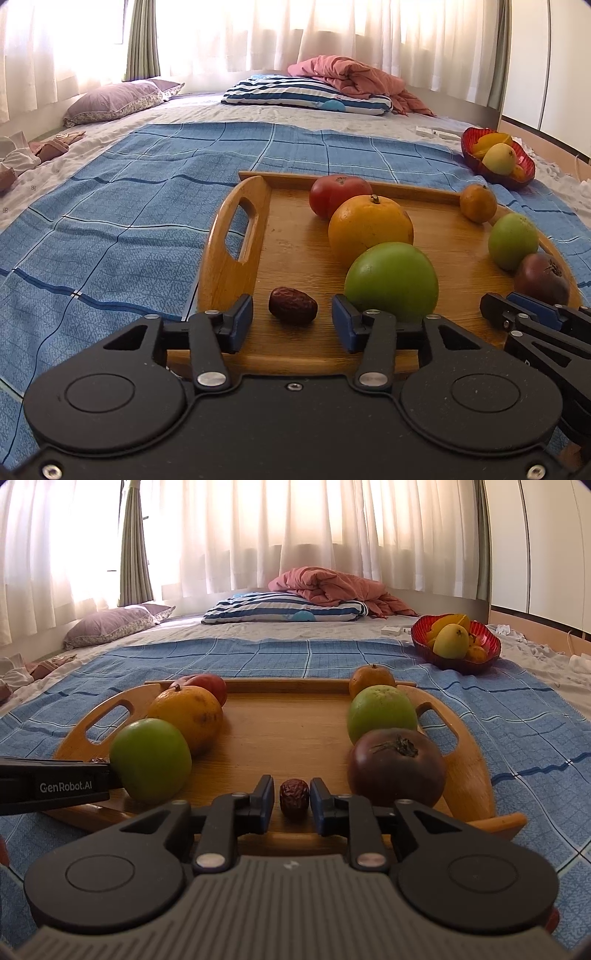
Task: Organize fruits
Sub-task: 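Carry both held dates over the tray and lower them, then open both grippers to release the dates onto the tray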
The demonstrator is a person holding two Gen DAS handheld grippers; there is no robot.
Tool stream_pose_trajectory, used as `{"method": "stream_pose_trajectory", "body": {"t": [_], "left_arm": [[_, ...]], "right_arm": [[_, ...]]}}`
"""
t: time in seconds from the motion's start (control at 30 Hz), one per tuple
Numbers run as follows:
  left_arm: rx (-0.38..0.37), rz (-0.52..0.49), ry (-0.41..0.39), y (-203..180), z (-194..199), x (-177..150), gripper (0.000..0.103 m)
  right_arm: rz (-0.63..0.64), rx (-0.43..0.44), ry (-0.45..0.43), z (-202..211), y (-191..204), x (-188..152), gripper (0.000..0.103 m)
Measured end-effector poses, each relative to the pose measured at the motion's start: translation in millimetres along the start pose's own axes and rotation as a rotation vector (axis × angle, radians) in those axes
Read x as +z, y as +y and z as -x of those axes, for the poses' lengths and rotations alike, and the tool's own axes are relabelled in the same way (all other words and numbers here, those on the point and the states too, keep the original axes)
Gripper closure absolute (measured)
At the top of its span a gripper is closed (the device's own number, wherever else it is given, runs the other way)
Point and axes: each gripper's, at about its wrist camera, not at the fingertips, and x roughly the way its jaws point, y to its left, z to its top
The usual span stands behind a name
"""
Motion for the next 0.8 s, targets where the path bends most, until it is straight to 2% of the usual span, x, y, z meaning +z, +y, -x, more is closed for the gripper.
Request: {"method": "stream_pose_trajectory", "body": {"t": [0.13, 0.3, 0.8], "left_arm": [[-0.013, 0.015, -0.005, 3, 9, -1, 0.047], [-0.028, 0.02, -0.031, 3, 26, -4, 0.026], [-0.034, -0.011, -0.066, -9, 62, -22, 0.006]], "right_arm": [[0.013, -0.005, -0.018, 7, 1, -2, 0.052], [0.023, -0.009, -0.042, 21, -2, -6, 0.045], [0.037, -0.054, -0.082, 55, -18, -22, 0.025]]}}
